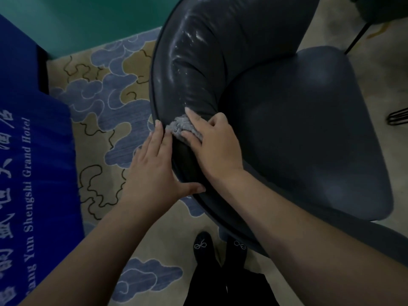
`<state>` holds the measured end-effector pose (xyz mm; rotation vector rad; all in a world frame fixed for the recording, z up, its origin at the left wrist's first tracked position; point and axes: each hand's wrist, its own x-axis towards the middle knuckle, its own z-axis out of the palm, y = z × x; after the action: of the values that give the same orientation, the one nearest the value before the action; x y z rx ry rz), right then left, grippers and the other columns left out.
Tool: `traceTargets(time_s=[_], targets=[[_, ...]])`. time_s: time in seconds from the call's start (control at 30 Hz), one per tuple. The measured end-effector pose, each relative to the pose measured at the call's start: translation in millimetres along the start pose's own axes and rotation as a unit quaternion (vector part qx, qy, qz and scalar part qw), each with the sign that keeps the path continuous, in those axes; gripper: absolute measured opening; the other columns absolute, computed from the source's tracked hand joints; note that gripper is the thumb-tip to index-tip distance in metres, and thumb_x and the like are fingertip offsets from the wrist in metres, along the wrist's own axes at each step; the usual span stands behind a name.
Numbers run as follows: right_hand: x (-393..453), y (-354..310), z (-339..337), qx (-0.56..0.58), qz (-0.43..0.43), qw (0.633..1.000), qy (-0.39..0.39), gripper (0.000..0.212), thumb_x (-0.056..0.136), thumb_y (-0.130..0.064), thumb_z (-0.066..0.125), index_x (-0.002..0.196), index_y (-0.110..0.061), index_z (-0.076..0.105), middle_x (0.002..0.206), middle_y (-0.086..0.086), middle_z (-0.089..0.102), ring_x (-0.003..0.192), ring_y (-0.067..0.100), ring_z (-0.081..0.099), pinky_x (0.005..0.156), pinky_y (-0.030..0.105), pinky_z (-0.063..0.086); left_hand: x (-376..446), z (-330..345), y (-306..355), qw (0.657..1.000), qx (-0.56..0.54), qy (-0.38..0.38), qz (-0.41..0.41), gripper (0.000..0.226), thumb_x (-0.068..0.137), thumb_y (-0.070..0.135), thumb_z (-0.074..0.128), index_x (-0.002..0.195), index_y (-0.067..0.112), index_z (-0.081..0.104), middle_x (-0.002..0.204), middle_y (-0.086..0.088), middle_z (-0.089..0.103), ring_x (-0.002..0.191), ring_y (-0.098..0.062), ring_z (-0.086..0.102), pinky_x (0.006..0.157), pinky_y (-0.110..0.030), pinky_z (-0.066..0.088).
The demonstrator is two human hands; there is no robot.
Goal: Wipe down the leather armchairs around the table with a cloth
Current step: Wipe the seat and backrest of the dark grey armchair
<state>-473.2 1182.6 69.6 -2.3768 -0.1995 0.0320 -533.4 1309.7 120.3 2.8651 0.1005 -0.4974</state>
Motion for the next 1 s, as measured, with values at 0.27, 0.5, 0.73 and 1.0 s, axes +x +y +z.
traceTargets(time_s=[0.27,0.5,0.73,1.0], targets=[[20.6,74.9,-13.4,0.173,0.223,0.955,-0.09,0.038,0.096,-0.033,0.052,0.131,-0.018,0.058,0.129,-0.003,0.06,0.119,0.009,0.054,0.092,0.007,0.034,-0.2,-1.5,-1.2,1.0,-0.021,-0.014,0.003,0.136,0.056,0.077,0.065,0.151,0.021,-0.014,0.156,0.007,-0.027,0.146,-0.012,-0.01,0.12,-0.036,0.006],[2.9,13.2,-21.5,0.174,0.076,0.979,-0.069,0.041,0.091,-0.043,0.058,0.131,-0.041,0.053,0.102,-0.004,0.051,0.09,0.004,0.054,0.083,0.011,0.041,1.3,-2.1,-1.3,0.999,-0.028,-0.017,0.004,0.137,0.054,0.074,0.069,0.152,0.021,-0.011,0.157,0.007,-0.024,0.147,-0.013,-0.006,0.12,-0.038,0.009],[11.4,35.1,-9.6,0.138,0.09,0.985,-0.05,0.041,0.091,-0.042,0.057,0.132,-0.043,0.051,0.097,-0.003,0.046,0.08,0.0,0.049,0.074,0.0,0.034,0.9,-1.1,-1.4,0.999,-0.034,-0.012,0.005,0.136,0.053,0.075,0.067,0.151,0.024,-0.012,0.157,0.009,-0.024,0.146,-0.011,-0.008,0.119,-0.036,0.006],[30.1,105.4,9.6,0.239,0.253,0.929,-0.128,0.039,0.096,-0.039,0.053,0.128,-0.018,0.061,0.129,-0.008,0.059,0.117,0.002,0.052,0.089,0.005,0.034,0.8,-1.7,-0.2,0.999,-0.039,-0.013,0.004,0.137,0.051,0.076,0.065,0.15,0.026,-0.014,0.156,0.01,-0.025,0.146,-0.01,-0.01,0.112,-0.026,-0.001]])
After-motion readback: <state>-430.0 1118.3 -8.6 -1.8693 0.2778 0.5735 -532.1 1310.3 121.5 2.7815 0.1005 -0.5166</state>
